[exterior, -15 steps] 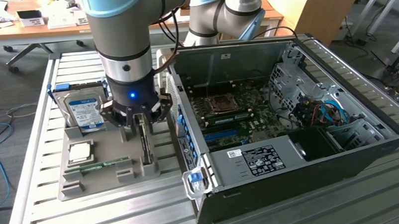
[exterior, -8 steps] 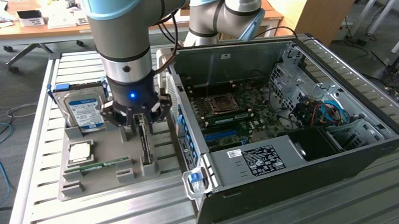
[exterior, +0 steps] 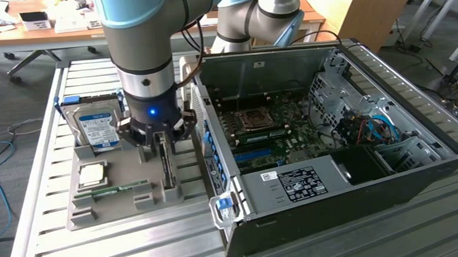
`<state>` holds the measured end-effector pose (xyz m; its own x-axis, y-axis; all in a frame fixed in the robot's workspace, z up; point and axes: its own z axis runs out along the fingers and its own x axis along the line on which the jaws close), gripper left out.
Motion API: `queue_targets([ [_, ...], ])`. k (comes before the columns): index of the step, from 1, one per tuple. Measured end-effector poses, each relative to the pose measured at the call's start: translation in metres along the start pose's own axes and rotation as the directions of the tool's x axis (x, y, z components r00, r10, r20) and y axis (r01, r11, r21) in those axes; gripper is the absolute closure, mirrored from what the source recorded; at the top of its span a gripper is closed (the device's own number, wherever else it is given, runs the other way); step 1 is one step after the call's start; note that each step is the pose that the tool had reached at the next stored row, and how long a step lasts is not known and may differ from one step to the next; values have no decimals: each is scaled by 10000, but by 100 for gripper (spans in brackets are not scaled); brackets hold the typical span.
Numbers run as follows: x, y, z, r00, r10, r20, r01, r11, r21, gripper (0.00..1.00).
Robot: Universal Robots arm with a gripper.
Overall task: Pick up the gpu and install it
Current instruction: 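Pick up the gpu and move the gpu toward the slot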
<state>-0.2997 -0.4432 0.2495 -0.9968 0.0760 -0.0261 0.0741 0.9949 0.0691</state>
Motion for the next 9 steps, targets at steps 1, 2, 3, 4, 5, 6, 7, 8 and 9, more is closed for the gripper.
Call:
queue_targets([
  [1, 0, 3, 16, 10000, 0, 1, 0, 10000, -1, 57],
  [2, 1, 5, 30, 10000, -1, 1, 1, 10000, -1, 57],
  [3, 1, 7, 43, 10000, -1, 2, 1, 10000, -2, 57],
  [4, 1, 9, 52, 10000, -1, 1, 1, 10000, -1, 57],
  [5, 2, 10, 55, 10000, -2, 0, 2, 10000, 0, 57],
  [6, 2, 10, 55, 10000, -1, -1, 1, 10000, 0, 57],
  [7, 2, 10, 55, 10000, -1, -1, 1, 10000, 1, 57],
  [8, 2, 10, 55, 10000, -1, 0, 1, 10000, 0, 57],
  [9, 2, 10, 60, 10000, 0, 2, 0, 10000, -2, 57],
])
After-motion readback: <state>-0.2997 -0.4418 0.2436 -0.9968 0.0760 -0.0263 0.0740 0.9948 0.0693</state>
